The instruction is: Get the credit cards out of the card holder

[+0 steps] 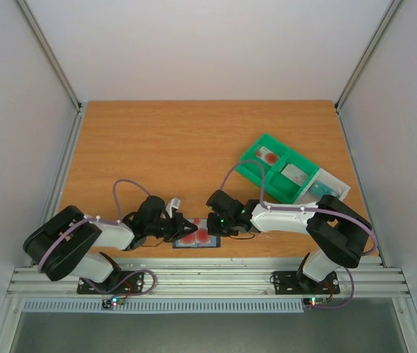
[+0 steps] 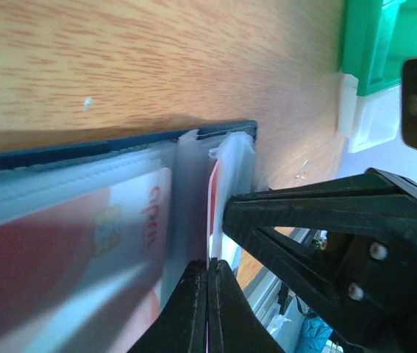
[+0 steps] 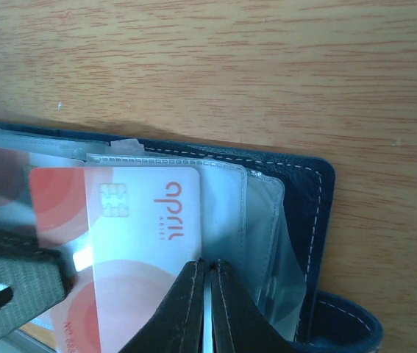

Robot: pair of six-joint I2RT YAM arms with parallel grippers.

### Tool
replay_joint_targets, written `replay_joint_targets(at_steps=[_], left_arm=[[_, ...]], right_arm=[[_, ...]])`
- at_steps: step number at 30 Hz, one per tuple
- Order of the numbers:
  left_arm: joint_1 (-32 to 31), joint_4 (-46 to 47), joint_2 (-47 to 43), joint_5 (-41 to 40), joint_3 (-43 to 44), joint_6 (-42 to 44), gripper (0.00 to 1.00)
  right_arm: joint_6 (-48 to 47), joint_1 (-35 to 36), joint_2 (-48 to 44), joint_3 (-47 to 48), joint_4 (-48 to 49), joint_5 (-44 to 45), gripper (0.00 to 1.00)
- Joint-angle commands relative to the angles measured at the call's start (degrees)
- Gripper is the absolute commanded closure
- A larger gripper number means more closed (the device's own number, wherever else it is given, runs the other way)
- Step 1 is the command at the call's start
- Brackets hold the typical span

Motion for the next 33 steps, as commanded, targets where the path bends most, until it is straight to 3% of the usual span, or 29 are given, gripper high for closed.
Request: replay_joint_targets(at_steps=[1, 12, 19, 27, 33], left_arm=[[-0.1, -6.2, -5.1, -3.8, -0.9, 2.2, 0.99], [-0.1, -27.3, -22.9, -10.7, 0.1, 5.7, 1.0], [-0.1, -40.7, -40.6, -18.1, 0.5, 5.4, 1.0], [0.0, -44.0, -57.9, -22.2, 0.6, 0.4, 1.0], [0.0, -39.6, -62.9, -22.2, 1.4, -3.0, 1.0]], right_arm=[[0.5, 0.4, 0.6, -1.5, -3.1, 1.8, 0.94], [-0.5, 0.5, -0.4, -0.7, -2.8, 1.3, 0.94], [-0.9, 0.4, -5.3, 1.3, -2.1, 0.0, 0.91], [5.6, 0.4, -18.5, -4.0, 11.9, -5.8, 0.74], [13.9, 0.7, -18.8, -7.4, 26.6, -11.5, 0.53]])
